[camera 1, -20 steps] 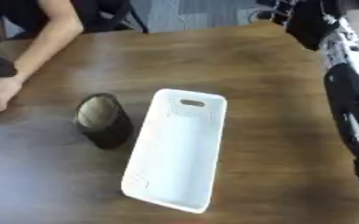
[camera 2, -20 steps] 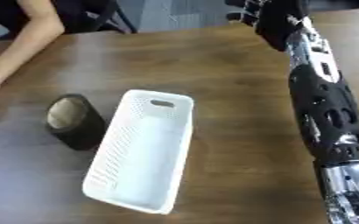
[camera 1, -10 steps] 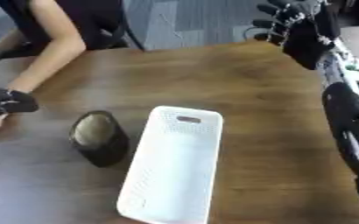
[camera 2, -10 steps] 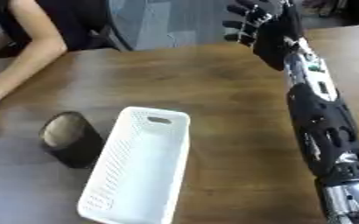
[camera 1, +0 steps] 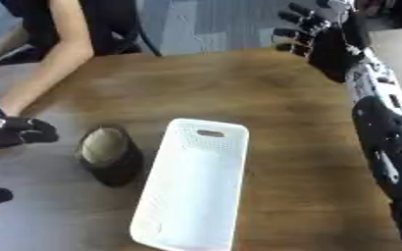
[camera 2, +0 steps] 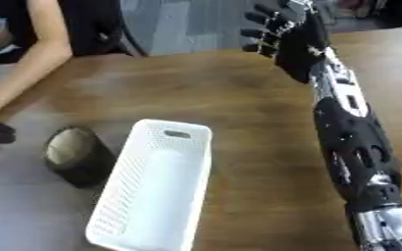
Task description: Pick up objects on the table and place them in the box.
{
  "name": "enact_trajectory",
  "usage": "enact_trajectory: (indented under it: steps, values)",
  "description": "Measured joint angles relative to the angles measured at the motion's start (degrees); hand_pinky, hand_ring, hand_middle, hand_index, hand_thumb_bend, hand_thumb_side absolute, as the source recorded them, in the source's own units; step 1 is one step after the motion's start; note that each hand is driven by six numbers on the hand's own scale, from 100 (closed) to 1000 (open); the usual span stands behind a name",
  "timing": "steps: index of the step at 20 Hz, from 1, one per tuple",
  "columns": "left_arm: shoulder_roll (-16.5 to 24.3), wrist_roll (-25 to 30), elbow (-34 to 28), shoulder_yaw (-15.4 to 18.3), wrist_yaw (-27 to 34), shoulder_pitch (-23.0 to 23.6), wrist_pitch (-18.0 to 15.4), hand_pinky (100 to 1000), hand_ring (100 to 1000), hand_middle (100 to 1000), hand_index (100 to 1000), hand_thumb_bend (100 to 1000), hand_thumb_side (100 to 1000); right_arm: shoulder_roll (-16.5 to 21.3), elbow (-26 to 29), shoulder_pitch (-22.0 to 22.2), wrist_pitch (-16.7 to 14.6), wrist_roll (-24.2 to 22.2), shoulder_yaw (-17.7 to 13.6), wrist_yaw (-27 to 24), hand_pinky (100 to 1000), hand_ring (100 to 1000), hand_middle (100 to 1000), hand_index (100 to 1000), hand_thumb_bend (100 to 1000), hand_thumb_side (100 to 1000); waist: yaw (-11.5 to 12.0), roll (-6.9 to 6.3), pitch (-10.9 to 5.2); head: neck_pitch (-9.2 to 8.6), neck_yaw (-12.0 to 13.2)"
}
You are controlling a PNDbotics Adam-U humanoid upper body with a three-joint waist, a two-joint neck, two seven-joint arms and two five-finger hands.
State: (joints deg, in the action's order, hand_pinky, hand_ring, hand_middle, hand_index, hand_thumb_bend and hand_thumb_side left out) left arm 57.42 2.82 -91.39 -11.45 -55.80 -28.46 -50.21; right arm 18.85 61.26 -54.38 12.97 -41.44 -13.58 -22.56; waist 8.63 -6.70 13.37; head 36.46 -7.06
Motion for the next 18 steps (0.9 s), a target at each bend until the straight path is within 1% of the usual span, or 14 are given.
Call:
enact_trajectory:
  steps: [5,9,11,18]
  values:
    - [-0.8,0.1,0.1,0.0,0.4,-0.7,-0.1,100,149,825,986,360,437,-0.2,0.0,0.0,0.0,0.0,-0.2,0.3,745,850,956,994,100,1000,0.0,0.06,0.26,0.04,0.1]
    - [-2.5,0.4,0.6,0.0,0.8,-2.3,-0.3,100,142,824,982,345,421,-0.2,0.0,0.0,0.0,-0.1,-0.3,0.4,746,850,956,994,100,1000,0.0,0.07,0.30,-0.01,3.1]
    - [-3.4,0.6,0.9,-0.1,1.0,-3.0,-0.6,100,139,823,981,338,415,-0.2,0.0,0.0,0.0,-0.1,-0.3,0.4,746,850,956,994,100,1000,-0.1,0.10,0.33,-0.04,4.1]
    - [-6.1,1.7,2.4,-0.7,1.5,-5.2,-1.4,100,123,819,966,287,385,-0.3,0.0,-0.1,0.2,-0.3,-0.3,0.4,746,850,957,995,100,1000,-0.4,0.37,0.62,0.04,4.6]
